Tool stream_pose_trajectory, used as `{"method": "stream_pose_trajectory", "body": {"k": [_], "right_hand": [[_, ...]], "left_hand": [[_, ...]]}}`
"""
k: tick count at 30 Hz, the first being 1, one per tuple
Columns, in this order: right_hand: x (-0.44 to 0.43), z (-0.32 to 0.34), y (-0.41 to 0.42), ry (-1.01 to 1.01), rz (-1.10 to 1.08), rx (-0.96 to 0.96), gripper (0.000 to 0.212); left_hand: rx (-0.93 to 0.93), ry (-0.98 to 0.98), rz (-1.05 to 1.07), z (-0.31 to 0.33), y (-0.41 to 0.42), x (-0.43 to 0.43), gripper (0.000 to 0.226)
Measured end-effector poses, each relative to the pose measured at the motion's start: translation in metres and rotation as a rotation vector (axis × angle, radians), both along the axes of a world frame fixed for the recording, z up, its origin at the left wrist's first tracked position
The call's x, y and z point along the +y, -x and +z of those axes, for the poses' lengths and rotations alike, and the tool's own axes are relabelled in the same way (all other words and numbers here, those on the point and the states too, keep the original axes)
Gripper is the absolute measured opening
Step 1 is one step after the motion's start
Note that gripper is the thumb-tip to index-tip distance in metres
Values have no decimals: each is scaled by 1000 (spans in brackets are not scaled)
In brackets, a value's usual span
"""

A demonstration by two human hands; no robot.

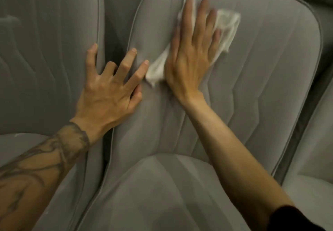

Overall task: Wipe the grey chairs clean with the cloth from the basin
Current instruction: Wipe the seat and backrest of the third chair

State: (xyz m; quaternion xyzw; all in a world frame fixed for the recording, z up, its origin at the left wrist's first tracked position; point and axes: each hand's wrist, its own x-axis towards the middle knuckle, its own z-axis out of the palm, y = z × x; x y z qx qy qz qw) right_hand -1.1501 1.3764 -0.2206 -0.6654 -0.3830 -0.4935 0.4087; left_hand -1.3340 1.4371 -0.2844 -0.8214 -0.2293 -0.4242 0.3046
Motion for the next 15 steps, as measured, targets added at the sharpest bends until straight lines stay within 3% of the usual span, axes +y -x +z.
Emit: {"method": "stream_pose_trajectory", "body": {"k": [3,8,12,15], "right_hand": [[15,14,27,-55,44,46,51],[-27,-49,43,349,191,-14,53],[-8,7,14,218,102,-106,50],[4,-6,26,139,148,-58,51]], "left_hand": [[-4,-1,-10,0,-1,0,47],[5,8,-25,1,1,-3,48],[-17,19,-37,1,2,-1,49],[-57,27,-77,1,2,-1,48]]}}
